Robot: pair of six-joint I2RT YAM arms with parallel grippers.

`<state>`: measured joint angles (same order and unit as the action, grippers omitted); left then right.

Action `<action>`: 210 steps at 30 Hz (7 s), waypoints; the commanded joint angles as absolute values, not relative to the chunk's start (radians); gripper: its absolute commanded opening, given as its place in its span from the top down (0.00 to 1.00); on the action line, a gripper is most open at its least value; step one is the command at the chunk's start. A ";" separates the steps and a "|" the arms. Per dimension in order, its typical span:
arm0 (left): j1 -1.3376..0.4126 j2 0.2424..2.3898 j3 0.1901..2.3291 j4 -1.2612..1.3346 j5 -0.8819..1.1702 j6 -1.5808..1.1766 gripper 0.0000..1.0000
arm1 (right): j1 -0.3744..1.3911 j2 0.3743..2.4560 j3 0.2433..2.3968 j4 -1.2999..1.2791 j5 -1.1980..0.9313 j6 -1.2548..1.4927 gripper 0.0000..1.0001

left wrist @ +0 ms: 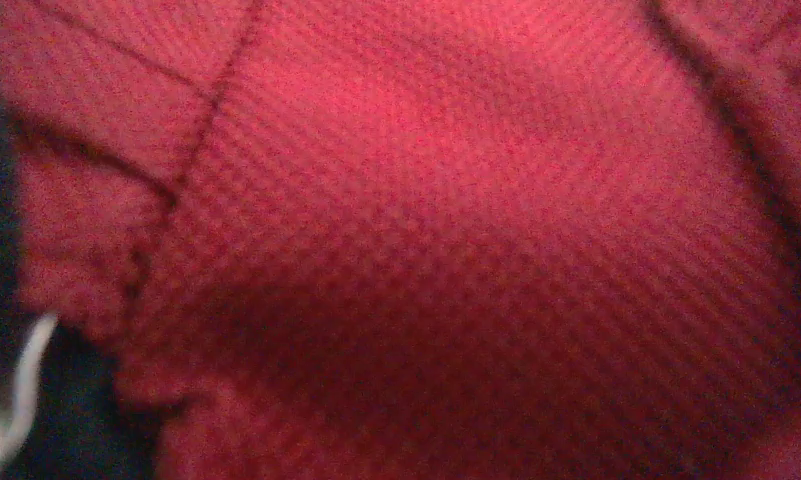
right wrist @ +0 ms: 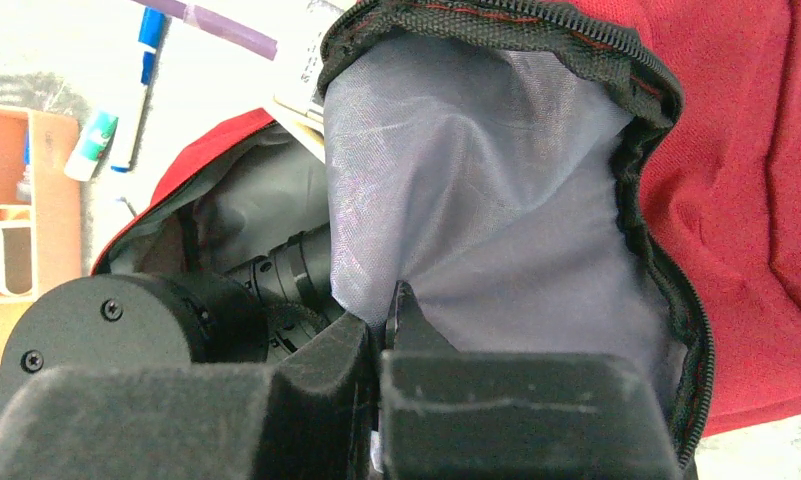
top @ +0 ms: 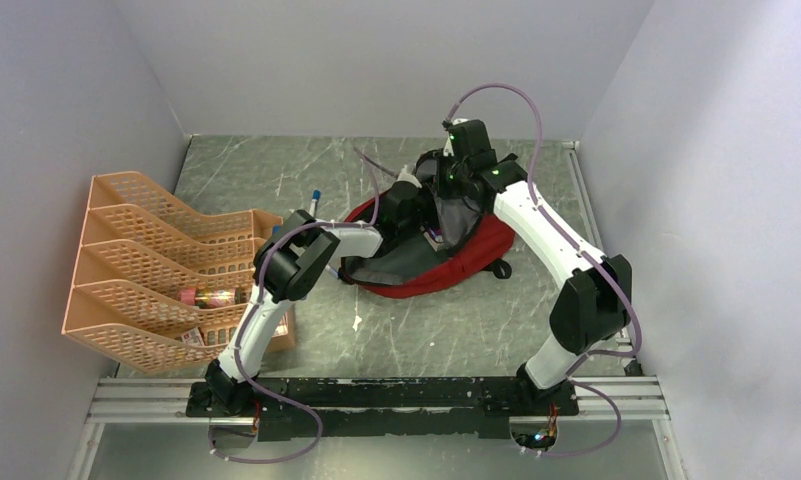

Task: Pack the student bag
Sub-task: Place the book in the student bag, then zip the student bag at the center of the board.

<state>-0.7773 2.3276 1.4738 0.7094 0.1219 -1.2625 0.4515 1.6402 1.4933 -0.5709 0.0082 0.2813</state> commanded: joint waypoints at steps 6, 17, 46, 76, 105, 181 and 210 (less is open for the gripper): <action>-0.789 2.296 1.537 0.632 0.057 -1.172 0.60 | 0.477 1.578 1.481 -0.511 -0.035 0.296 1.00; -0.750 2.230 1.478 0.598 0.139 -1.127 0.05 | 0.477 1.569 1.442 -0.508 -0.003 0.276 1.00; -0.698 1.320 0.934 -0.178 -0.114 -0.695 0.06 | 0.477 1.604 1.412 -0.495 0.097 0.224 0.99; -0.650 1.406 0.783 -0.186 -0.189 -0.738 0.59 | 0.477 1.636 1.396 -0.499 0.019 0.205 0.92; -0.589 1.345 0.866 -0.196 0.010 -0.666 0.95 | 0.371 1.603 1.281 -0.455 0.248 0.280 0.31; -0.589 1.360 0.903 -0.245 0.034 -0.655 0.95 | 0.693 1.538 1.032 -0.219 -0.483 0.010 0.93; -0.588 1.336 0.879 -0.278 0.025 -0.672 0.95 | 0.691 1.544 1.150 -0.086 0.132 0.395 0.76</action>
<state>-0.5961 1.3651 0.8749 -0.2604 0.0055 -0.6697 0.6876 1.4712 1.0584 -0.0864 -0.0132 0.3019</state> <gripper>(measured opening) 0.057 0.325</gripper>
